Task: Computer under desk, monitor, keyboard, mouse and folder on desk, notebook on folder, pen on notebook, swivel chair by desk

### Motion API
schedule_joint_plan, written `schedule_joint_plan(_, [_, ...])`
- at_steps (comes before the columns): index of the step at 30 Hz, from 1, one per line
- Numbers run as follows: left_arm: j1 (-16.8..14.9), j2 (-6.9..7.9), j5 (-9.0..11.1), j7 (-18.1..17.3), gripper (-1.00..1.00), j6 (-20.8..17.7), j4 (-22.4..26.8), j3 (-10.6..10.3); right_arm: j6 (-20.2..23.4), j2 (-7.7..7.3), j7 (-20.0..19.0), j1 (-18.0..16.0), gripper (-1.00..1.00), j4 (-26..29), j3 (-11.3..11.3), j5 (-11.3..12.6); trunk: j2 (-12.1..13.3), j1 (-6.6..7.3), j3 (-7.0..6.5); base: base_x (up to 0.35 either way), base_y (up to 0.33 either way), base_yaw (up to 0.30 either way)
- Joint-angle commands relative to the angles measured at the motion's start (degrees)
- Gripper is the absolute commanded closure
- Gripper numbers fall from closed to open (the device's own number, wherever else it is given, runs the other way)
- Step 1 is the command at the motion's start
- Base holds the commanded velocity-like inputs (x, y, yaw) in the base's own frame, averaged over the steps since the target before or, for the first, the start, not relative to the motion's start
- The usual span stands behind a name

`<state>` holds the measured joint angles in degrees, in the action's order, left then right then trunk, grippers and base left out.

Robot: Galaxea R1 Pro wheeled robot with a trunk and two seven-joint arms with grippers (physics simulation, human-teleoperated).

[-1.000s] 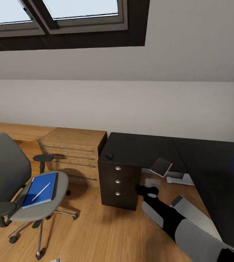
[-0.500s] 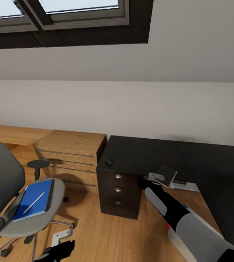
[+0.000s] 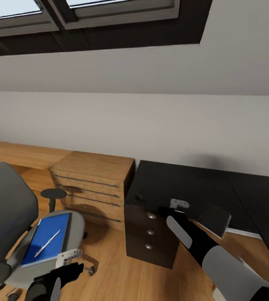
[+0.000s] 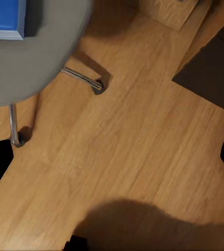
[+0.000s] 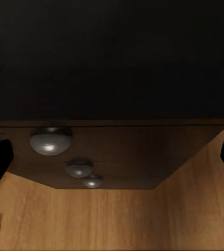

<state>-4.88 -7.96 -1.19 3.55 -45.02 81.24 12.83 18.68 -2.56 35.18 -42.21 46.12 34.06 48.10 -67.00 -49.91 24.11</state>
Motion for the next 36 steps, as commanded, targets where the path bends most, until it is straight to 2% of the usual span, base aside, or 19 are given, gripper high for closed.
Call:
schedule_joint_plan(1, [0.0,-0.01,-0.1,0.0,-1.00,-0.1,-1.1,0.0,0.2,-0.07,0.4,-0.1,-1.00,0.1,0.3,0.2,0.0,-0.03,0.07,0.252,0.207,0.017])
schedule_joint_plan(3, [0.0,-0.08,-0.2,0.1,-1.00,0.6,-3.4,-0.1,0.2,-0.07,0.4,-0.1,-1.00,0.2,0.3,0.2,0.0,-0.03,0.07,0.113,0.093,0.006])
schedule_joint_plan(6, [0.0,-0.12,-0.2,0.1,-1.00,0.8,-3.9,-0.1,0.2,-0.09,0.4,-0.1,-1.00,0.2,0.3,0.2,0.0,-0.03,0.07,0.055,0.045,0.003])
schedule_joint_plan(10, [0.0,-0.24,-0.2,-0.1,-1.00,1.4,-4.3,-0.1,0.2,-0.15,0.5,-0.1,-1.00,0.1,0.3,-1.3,0.0,-0.03,0.07,0.200,0.001,0.153])
schedule_joint_plan(18, [0.0,-0.22,-0.3,0.0,-1.00,7.5,-4.4,-1.7,0.2,-0.15,0.5,-0.1,-1.00,0.1,0.3,-2.2,0.0,-0.03,0.07,0.275,0.000,0.257])
schedule_joint_plan(36, [0.0,-0.21,-0.4,0.2,-1.00,8.5,-4.7,-2.1,0.2,-0.25,0.4,-0.1,-1.00,0.2,0.5,-2.3,0.0,-0.03,0.07,0.038,0.000,0.251])
